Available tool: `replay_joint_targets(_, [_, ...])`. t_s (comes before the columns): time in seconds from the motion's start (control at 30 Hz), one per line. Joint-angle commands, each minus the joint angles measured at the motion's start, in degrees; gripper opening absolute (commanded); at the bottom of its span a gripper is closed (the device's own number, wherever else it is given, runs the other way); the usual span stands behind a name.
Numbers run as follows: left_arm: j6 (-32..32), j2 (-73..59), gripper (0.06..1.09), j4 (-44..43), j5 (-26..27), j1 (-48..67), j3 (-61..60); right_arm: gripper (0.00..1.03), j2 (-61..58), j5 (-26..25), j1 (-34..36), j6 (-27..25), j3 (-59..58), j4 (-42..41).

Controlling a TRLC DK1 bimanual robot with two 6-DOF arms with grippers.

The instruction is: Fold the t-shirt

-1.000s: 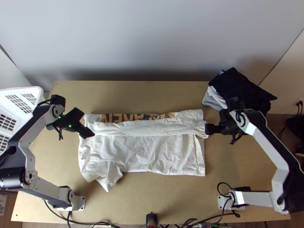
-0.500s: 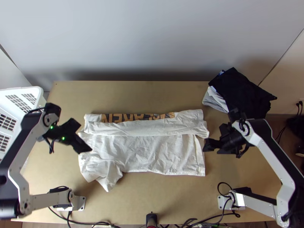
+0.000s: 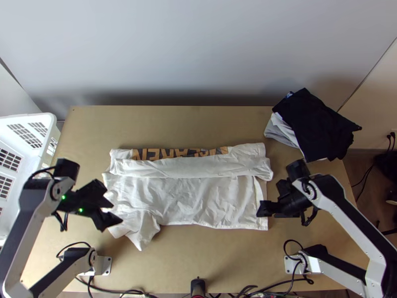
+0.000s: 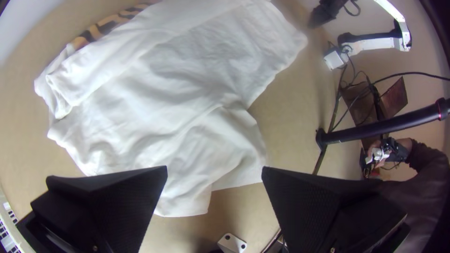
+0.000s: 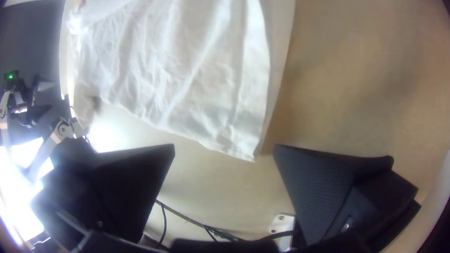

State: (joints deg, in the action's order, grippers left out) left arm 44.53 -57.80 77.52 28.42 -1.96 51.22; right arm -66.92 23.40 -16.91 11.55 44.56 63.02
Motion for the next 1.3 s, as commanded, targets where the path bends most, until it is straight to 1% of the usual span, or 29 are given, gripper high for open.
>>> replay_joint_targets(0.0, [-4.8, 8.1, 1.04, 1.0, 0.2, 13.3, -3.0, 0.98, -1.5, -0.2, -3.3, -0.6, -3.4, -4.6])
replay_joint_targets(0.1, [-6.7, 10.5, 1.04, -2.5, 0.1, 20.1, -3.7, 0.98, -2.6, -0.3, -5.7, -0.4, -3.6, -5.5])
replay_joint_targets(0.23, [-6.5, 12.1, 1.04, -4.8, -1.2, 26.6, -4.4, 0.98, -3.4, -0.4, -5.9, -0.5, -3.5, -5.6])
replay_joint_targets(0.33, [-6.1, 12.5, 1.04, -6.4, -4.0, 31.8, -5.4, 0.98, -3.6, -1.1, -5.4, -1.1, -3.4, -5.6])
replay_joint_targets(0.37, [-5.9, 12.7, 1.04, -7.2, -5.7, 33.3, -6.0, 0.98, -3.7, -1.2, -5.1, -1.5, -3.4, -5.5])
replay_joint_targets(0.53, [-5.2, 15.5, 1.04, -9.4, -10.6, 42.7, -9.1, 0.98, -5.0, -1.7, -2.3, -3.2, -3.6, -5.6])
replay_joint_targets(0.6, [-5.3, 15.6, 1.04, -11.3, -12.7, 46.2, -10.0, 0.98, -5.6, -1.8, -2.1, -3.1, -3.8, -6.0])
replay_joint_targets(0.73, [-5.6, 15.5, 1.04, -17.2, -19.1, 53.9, -13.2, 0.98, -6.4, -1.8, -2.0, -2.7, -3.7, -7.0])
replay_joint_targets(0.8, [-6.1, 15.5, 1.04, -19.6, -21.3, 57.7, -14.8, 0.98, -6.7, -2.0, -2.0, -2.6, -3.6, -7.2])
replay_joint_targets(0.87, [-6.0, 15.4, 1.04, -23.4, -23.3, 59.3, -17.1, 0.98, -6.9, -2.2, -2.0, -2.5, -3.3, -7.3])
replay_joint_targets(1.0, [-4.5, 15.5, 1.04, -28.0, -24.8, 59.5, -21.3, 0.98, -6.6, -2.5, -1.6, -2.4, -3.2, -7.3])
replay_joint_targets(1.27, [-4.4, 17.2, 1.04, -30.0, -25.7, 59.5, -25.7, 0.98, -6.3, -2.6, -0.1, -2.5, -3.5, -7.3])
